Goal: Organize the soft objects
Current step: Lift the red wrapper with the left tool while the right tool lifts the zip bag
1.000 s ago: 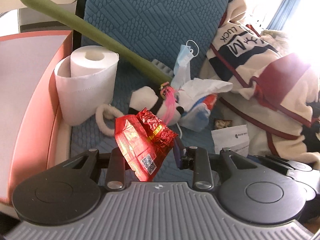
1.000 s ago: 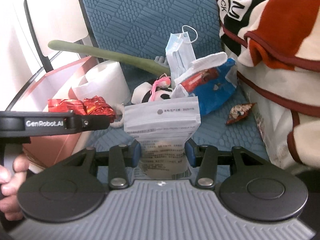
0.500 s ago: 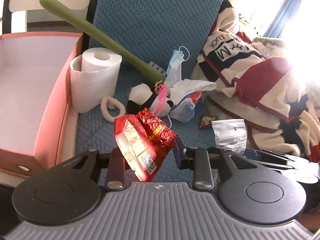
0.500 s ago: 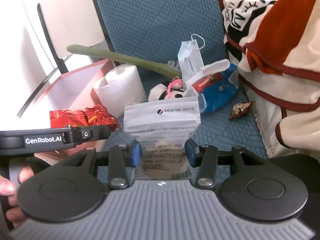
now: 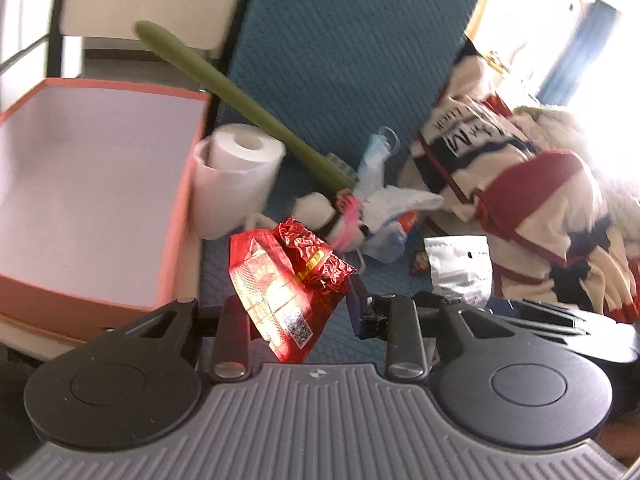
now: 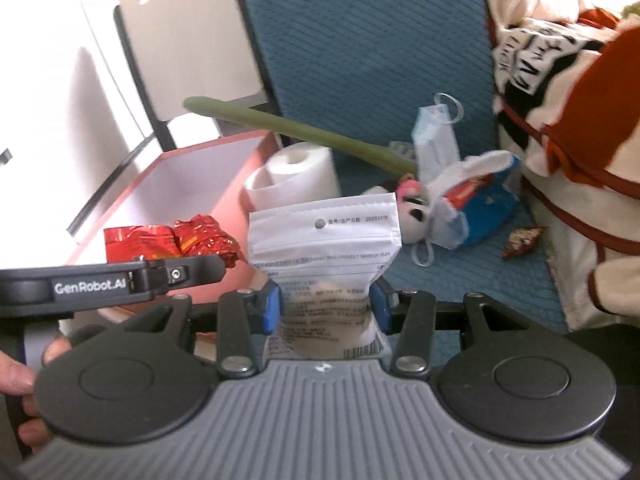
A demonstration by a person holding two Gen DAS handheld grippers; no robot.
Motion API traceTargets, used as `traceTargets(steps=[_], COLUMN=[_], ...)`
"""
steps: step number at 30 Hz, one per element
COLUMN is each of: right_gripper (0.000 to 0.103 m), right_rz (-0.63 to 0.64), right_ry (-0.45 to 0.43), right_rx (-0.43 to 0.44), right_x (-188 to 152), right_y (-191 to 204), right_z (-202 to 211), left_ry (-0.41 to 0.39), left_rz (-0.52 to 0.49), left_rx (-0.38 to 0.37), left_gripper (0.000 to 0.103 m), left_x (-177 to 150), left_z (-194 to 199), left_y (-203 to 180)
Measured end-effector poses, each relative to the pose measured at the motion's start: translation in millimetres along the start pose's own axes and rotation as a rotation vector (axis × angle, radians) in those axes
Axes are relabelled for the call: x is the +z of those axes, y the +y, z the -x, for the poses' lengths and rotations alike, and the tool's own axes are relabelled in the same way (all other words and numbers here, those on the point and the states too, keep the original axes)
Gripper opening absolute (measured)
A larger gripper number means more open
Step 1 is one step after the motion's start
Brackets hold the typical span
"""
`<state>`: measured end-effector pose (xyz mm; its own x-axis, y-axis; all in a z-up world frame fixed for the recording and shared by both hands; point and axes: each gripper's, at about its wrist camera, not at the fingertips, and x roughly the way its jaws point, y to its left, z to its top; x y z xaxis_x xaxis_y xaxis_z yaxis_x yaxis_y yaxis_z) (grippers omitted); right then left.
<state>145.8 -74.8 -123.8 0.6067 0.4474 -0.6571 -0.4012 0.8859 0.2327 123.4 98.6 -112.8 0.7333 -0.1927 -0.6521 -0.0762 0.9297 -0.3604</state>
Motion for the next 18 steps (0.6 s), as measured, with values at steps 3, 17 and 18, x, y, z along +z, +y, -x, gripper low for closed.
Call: traceTargets(steps=[3,17,18], right_gripper=[0.048,0.048,0.048], right_rz=[0.025,0.152,0.16], right_ry=[-0.001,0.044,0.049], right_rx=[0.025,0.188,0.195], right_x=[3.8,17.1,18.4], right_y=[16.2,106.8,113.2], right_z=[-1.0,-18.5,-22.0], left_ry=[-0.028,-0.109,-0.113], left_rz=[0.04,0.14,0.147], left_rx=[0.024,0.144,0.152], left_gripper=[0.035,0.035,0.035], left_x=[3.2,10.6,10.8], left_z=[13.9,83.9,87.5], left_y=[13.4,85.8,91.2])
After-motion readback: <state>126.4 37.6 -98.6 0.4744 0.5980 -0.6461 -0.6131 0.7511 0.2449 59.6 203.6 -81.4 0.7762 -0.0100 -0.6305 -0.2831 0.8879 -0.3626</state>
